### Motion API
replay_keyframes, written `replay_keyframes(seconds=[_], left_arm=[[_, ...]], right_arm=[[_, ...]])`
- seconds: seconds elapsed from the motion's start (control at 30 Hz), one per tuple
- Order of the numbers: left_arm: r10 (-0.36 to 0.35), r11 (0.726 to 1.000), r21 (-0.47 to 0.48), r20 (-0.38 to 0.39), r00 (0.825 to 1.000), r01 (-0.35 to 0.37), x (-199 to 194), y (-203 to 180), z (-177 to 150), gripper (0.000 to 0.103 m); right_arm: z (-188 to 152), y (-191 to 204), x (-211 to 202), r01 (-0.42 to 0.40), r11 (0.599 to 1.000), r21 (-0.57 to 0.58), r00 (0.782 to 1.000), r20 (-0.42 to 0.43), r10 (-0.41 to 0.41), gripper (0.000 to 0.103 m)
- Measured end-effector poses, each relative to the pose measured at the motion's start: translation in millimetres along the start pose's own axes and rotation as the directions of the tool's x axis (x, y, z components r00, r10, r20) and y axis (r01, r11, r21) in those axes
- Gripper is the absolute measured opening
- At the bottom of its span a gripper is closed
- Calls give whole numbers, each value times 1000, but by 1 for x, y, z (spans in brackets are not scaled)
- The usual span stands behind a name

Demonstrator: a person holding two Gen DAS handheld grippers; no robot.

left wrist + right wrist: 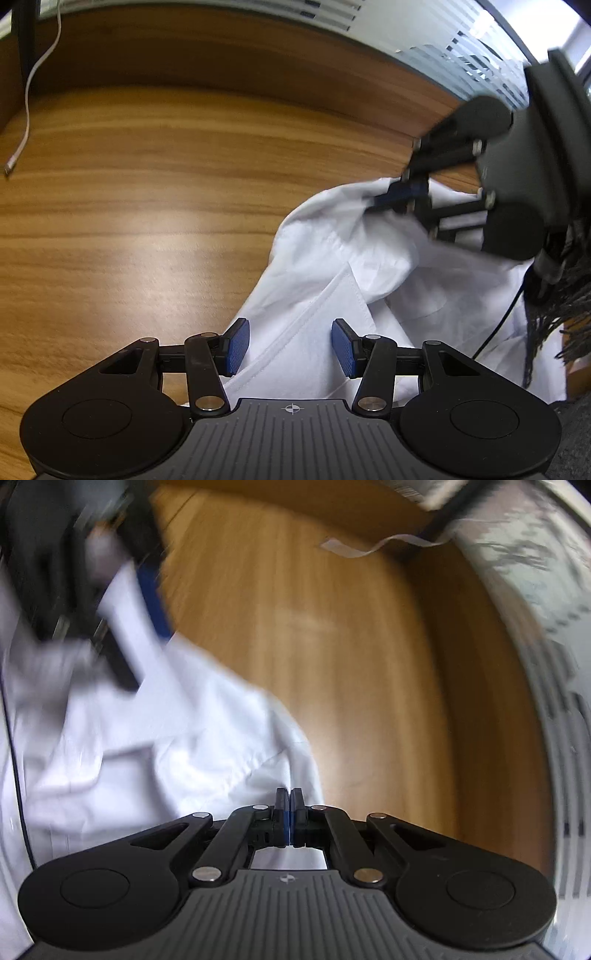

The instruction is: Fold clothes

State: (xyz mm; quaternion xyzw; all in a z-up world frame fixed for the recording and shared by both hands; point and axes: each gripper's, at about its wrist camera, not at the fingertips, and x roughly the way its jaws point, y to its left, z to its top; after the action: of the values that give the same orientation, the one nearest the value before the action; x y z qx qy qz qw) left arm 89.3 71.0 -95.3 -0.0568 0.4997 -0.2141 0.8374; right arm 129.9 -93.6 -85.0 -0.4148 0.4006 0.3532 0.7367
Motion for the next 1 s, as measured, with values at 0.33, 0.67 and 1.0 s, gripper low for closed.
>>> replay_keyframes(seconds=[0.33, 0.67, 1.0], left_arm=[[0, 1000, 1, -6, 1000, 0, -1, 4, 2, 53], [46, 997, -60, -8, 999, -46, -20, 10, -6, 51], [152, 988, 4, 51, 987, -153, -55, 3, -28, 64]], right_arm=[[20, -66, -2, -23, 983, 183, 989, 148, -5, 0], [42, -84, 100, -97, 985, 145, 993, 78, 87, 1], [50, -95, 95, -114, 966, 234, 992, 71, 100, 20]])
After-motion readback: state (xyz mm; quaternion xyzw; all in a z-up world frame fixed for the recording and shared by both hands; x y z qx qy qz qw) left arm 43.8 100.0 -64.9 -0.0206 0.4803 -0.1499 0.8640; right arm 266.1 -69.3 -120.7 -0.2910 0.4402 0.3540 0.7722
